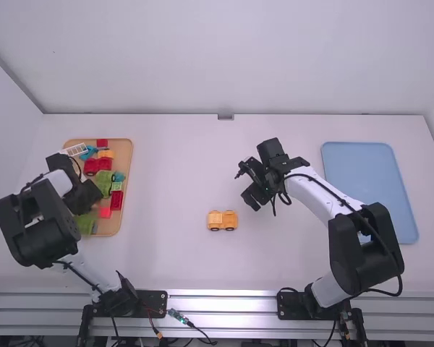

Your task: Assemble lego blocks to make yellow taxi

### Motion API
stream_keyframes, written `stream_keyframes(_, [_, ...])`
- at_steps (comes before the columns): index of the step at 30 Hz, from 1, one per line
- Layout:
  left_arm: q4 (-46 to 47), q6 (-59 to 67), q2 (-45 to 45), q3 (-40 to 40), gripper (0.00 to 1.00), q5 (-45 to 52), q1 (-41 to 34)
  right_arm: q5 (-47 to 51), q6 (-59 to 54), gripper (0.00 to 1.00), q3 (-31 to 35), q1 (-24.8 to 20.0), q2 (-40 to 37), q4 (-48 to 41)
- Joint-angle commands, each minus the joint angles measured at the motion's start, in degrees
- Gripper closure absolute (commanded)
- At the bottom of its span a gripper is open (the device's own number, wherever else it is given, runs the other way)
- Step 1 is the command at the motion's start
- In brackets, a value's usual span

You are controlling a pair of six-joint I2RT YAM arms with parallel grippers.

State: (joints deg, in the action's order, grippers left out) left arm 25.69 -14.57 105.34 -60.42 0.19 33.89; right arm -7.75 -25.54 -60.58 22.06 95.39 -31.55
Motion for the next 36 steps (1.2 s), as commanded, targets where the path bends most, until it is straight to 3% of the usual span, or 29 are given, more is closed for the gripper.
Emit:
stream_keyframes(1, [-0.15, -0.37, 0.31, 1.66, 0.50, 0.39, -0.20, 0.13, 0.02, 0.01, -1.49, 0.15, -1.14, -0.22])
stream_keyframes(14, [-5.49, 1.16, 0.31, 4.66, 0.48, 0.42, -0.13, 0.15, 0.02, 0.01, -1.49, 0.11, -1.14, -0.26])
stream_keyframes(23, [-5.09, 1.12, 0.31, 4.70, 0.64, 0.42, -0.20, 0.13, 0.02, 0.01, -1.49, 0.02, -1.14, -0.24])
stream_keyframes(33, [-4.57, -0.37, 0.31, 4.55, 0.64, 0.44, -0.20, 0.13, 0.02, 0.01, -1.49, 0.07, -1.14, -0.26])
stream_keyframes(36, [-4.74, -0.37, 0.31, 4.52, 0.69, 0.44, -0.20, 0.13, 0.02, 0.01, -1.49, 0.07, -1.14, -0.24])
